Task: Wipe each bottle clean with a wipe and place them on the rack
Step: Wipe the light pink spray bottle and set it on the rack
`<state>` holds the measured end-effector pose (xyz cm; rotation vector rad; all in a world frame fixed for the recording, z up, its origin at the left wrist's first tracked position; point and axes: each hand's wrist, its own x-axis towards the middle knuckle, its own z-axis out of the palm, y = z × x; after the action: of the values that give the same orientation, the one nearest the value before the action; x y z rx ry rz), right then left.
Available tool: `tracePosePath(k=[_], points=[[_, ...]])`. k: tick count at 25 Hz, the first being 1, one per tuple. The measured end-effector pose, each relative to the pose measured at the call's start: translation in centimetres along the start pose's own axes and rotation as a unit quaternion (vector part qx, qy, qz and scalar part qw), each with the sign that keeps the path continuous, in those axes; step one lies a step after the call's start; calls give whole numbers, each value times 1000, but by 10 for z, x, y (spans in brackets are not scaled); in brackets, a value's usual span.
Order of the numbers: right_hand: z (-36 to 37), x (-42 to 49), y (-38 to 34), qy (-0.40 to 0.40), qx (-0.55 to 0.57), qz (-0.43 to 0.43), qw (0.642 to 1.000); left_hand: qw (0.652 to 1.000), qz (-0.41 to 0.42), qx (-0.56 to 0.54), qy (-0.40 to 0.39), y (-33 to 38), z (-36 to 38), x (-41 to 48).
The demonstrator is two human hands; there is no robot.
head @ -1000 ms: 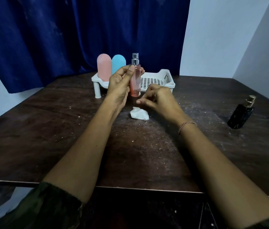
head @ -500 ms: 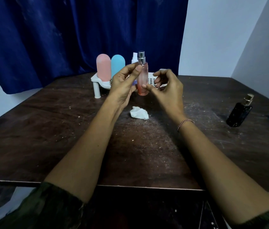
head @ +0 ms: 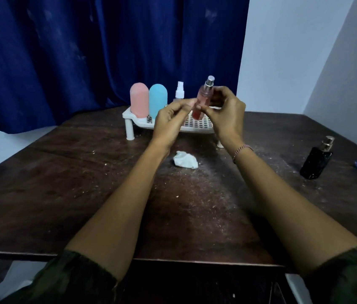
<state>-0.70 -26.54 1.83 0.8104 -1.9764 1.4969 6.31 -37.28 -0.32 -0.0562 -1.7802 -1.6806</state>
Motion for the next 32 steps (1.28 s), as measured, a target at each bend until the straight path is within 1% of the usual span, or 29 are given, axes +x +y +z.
tracePosePath(k=[4,6,14,18,23,29,32], points=[[20,20,9,-27,-53,15,998,996,-79,-47,-18,-2,5,1],[31,24,16,-30,-78,24,996,991,-101,-82,-30,-3,6,1],[46,21,20,-55,-156,18,986,974,-130,-181,-50,-5,7,1],[47,18,20,-48,-144,32,988,966,-135,-213,-54,-6,6,3],[48,16,23,-61,-163,33,984,968,-143,-202,-51,-5,5,4],[47,19,27,-80,-146,43,985,969,-175,-167,-42,1,3,8],[42,14,24,-78,-121,51,988,969,-192,-145,-56,8,0,4]])
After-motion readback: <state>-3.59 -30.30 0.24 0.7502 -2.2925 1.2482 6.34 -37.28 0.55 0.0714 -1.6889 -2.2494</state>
